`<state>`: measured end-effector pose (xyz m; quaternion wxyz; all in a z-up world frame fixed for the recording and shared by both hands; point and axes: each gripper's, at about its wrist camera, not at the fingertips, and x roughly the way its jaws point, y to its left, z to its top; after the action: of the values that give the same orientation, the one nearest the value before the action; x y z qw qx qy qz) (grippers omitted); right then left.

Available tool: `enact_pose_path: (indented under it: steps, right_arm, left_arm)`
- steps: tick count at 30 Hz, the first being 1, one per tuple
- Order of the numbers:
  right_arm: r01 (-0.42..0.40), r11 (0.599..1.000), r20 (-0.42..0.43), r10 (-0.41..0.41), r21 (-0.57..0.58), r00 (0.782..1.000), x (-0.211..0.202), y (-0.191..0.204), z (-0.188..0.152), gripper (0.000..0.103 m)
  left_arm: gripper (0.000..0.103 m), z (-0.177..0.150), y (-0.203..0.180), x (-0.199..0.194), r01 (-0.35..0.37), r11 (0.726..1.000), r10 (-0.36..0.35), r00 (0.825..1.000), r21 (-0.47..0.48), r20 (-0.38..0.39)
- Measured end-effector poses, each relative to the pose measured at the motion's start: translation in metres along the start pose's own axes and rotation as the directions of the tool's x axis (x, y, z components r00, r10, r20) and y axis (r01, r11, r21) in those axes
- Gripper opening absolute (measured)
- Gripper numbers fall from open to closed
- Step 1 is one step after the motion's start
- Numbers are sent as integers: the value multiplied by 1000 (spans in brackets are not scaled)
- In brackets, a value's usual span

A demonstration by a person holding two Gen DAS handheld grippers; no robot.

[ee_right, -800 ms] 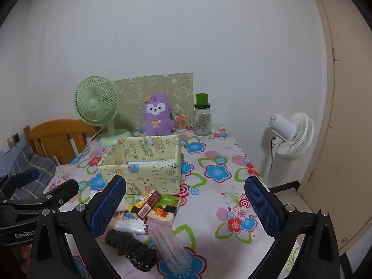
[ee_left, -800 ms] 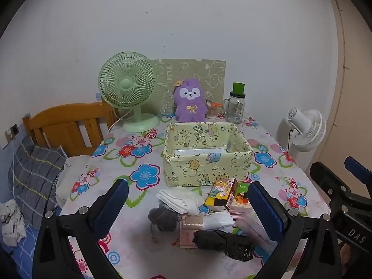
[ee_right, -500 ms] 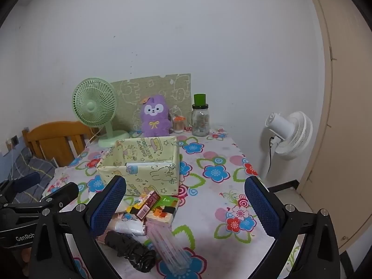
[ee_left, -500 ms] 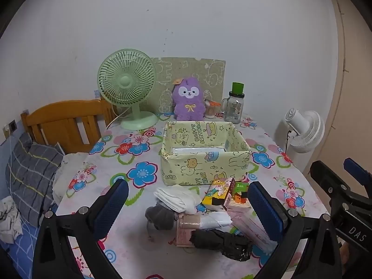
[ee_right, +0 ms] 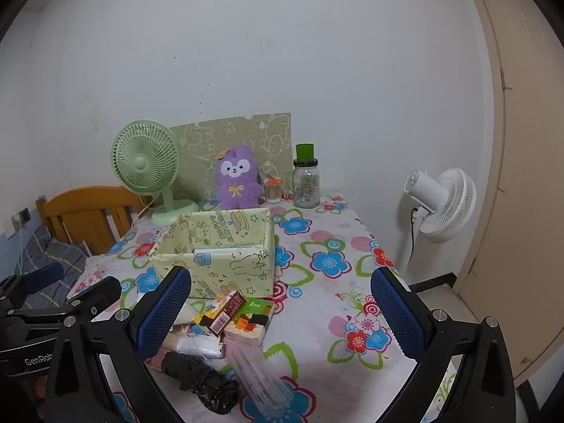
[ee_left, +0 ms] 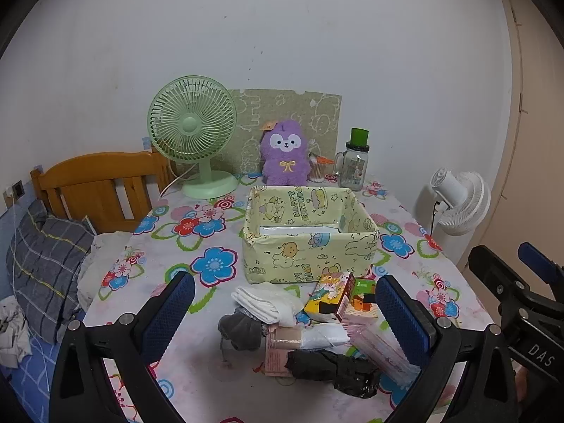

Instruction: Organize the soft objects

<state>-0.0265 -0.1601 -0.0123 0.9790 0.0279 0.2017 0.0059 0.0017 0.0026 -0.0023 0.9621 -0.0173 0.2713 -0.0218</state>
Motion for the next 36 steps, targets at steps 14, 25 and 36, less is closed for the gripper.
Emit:
enact_pose_path:
  steps: [14,25,36]
  right_arm:
    - [-6,1000,7,6,7,1000,-2,-1,0,103]
    - [-12,1000,13,12,7,1000,-4,-1,0,103]
    - [-27,999,23,26,18,999,-7,-3,1,103]
  left_arm:
    - [103,-1,3,-5,20,1000,-20,1000,-16,19]
    - [103,0,3,-7,27,999,-27,999,-17,29]
    - [103,2,3,-7,39,999,-39,999,-18,32]
